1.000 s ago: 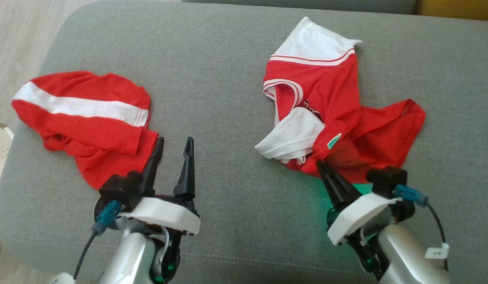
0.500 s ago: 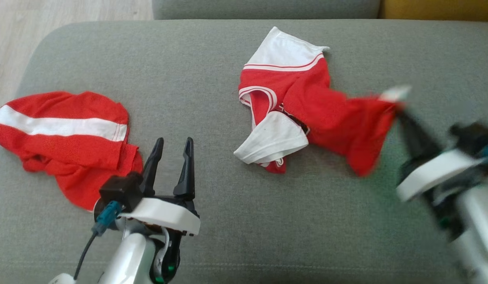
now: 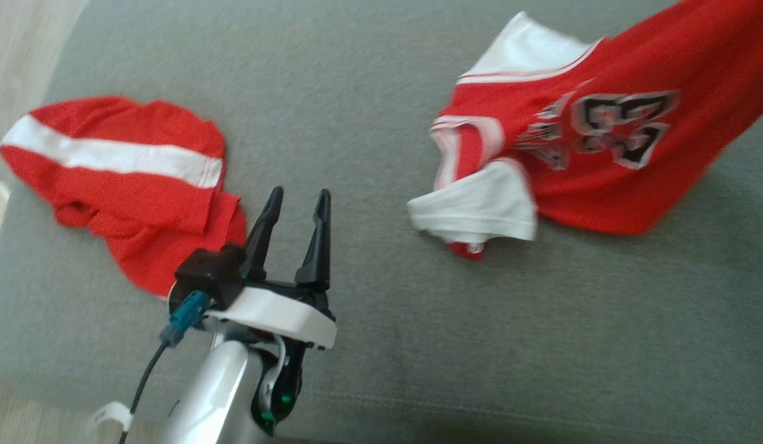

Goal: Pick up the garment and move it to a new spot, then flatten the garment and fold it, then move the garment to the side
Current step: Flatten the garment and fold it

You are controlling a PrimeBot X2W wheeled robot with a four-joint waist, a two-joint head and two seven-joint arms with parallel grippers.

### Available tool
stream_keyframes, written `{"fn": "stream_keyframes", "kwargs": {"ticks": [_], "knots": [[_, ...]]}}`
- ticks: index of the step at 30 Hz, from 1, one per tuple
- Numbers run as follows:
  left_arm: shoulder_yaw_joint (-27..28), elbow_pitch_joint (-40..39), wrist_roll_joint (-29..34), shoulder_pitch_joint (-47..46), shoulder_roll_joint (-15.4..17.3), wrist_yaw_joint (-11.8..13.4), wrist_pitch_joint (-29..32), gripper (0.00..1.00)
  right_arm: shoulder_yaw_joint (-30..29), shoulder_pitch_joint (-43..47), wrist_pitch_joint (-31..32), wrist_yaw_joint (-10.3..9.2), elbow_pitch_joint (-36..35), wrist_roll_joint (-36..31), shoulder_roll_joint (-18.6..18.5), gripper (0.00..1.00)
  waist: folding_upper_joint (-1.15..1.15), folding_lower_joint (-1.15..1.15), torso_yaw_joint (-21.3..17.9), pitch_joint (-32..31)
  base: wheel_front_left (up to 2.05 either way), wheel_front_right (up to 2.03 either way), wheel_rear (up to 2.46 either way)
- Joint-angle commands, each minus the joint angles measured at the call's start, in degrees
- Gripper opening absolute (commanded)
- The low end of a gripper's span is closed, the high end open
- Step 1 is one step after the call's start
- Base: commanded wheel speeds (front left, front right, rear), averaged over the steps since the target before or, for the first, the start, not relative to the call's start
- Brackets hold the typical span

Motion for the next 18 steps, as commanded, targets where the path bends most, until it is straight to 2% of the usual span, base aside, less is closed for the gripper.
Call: {"fn": "stream_keyframes", "kwargs": {"ticks": [1,6,12,13,14,15,18], "knots": [[0.93,-2.14,-0.63,-2.66,0.39,0.32,-0.29,1.00,0.69,-4.36,0.00,-0.04,0.51,-0.87,-3.21,0.00,0.00,0.00,2.81,2.90,0.00,0.00,0.00],[-1.28,-2.82,-1.70,-4.53,0.39,0.88,-0.29,1.00,2.79,-15.02,-1.85,-0.04,8.77,-3.77,-5.81,0.00,0.00,0.00,6.60,6.11,0.00,0.00,0.00],[-2.76,-3.61,-2.77,-5.56,0.39,1.62,-0.29,1.00,5.87,-23.61,-4.37,-0.04,17.92,-6.95,-4.05,0.00,0.00,0.00,9.16,8.22,0.00,0.00,0.00],[-2.98,-3.73,-2.85,-5.65,0.39,1.71,-0.29,1.00,6.94,-24.70,-4.92,-0.04,19.67,-7.54,-3.50,0.08,0.00,0.00,9.39,8.49,0.00,0.00,0.00],[-3.16,-3.80,-2.91,-5.72,0.39,1.80,-0.29,1.00,7.93,-25.53,-5.33,-0.04,21.61,-7.97,-2.92,0.72,0.00,0.00,9.54,8.66,0.00,0.00,0.00],[-3.29,-3.82,-2.92,-5.75,0.39,1.89,-0.29,1.00,8.90,-26.03,-5.32,-0.04,23.73,-8.28,-2.32,1.00,0.00,0.00,9.60,8.73,0.00,0.00,0.00],[-3.39,-3.76,-2.88,-5.76,0.39,2.17,-0.29,1.00,11.18,-26.61,-5.63,-0.04,29.18,-9.00,-0.89,1.00,0.00,0.00,9.42,8.71,0.00,0.00,0.00]]}}
